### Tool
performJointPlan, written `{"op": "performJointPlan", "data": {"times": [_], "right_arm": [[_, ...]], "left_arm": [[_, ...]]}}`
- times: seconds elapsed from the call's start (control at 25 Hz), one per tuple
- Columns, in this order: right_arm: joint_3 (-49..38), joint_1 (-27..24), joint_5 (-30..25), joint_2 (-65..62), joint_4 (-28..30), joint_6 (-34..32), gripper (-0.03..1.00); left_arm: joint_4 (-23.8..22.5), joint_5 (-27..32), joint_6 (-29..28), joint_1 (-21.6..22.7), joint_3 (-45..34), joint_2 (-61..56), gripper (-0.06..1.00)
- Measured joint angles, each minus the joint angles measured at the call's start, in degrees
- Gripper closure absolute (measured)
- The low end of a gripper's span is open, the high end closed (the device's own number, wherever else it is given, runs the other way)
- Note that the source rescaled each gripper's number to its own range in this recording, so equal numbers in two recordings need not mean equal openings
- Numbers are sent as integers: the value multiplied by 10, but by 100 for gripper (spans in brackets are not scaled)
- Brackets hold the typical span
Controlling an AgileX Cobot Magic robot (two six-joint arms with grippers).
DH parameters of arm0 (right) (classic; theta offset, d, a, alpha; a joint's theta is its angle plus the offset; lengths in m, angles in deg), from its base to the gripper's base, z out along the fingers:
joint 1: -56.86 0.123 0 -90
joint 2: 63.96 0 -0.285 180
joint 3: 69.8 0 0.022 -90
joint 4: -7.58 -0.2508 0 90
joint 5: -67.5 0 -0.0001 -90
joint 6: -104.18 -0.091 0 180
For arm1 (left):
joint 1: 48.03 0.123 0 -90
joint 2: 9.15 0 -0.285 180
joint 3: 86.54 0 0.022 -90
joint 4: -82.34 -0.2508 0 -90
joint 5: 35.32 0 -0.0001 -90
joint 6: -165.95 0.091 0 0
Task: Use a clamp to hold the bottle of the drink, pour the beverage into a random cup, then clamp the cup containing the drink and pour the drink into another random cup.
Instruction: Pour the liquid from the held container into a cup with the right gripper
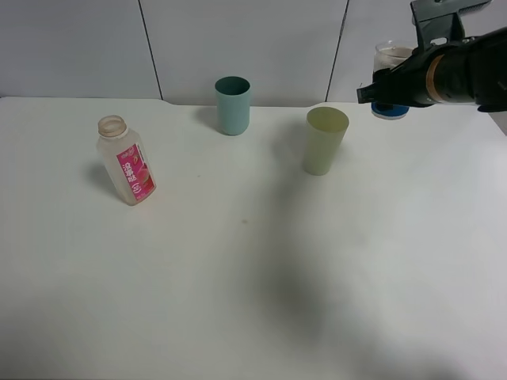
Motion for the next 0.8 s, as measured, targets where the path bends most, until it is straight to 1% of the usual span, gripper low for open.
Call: {"op": "performJointPlan", "data": {"times": [0.2, 0.48, 0.72, 0.8], "right_arm": [[12, 0, -19, 1, 0, 72, 96], [28, 3, -21, 33, 0, 155, 96], [62, 30, -24, 55, 0, 197, 96], [75, 40, -25, 58, 0, 220, 96]], "left_arm": [[0, 0, 0, 0, 0, 0, -6], [0, 0, 0, 0, 0, 0, -6], [0, 0, 0, 0, 0, 0, -6], [0, 0, 0, 0, 0, 0, -6]]}}
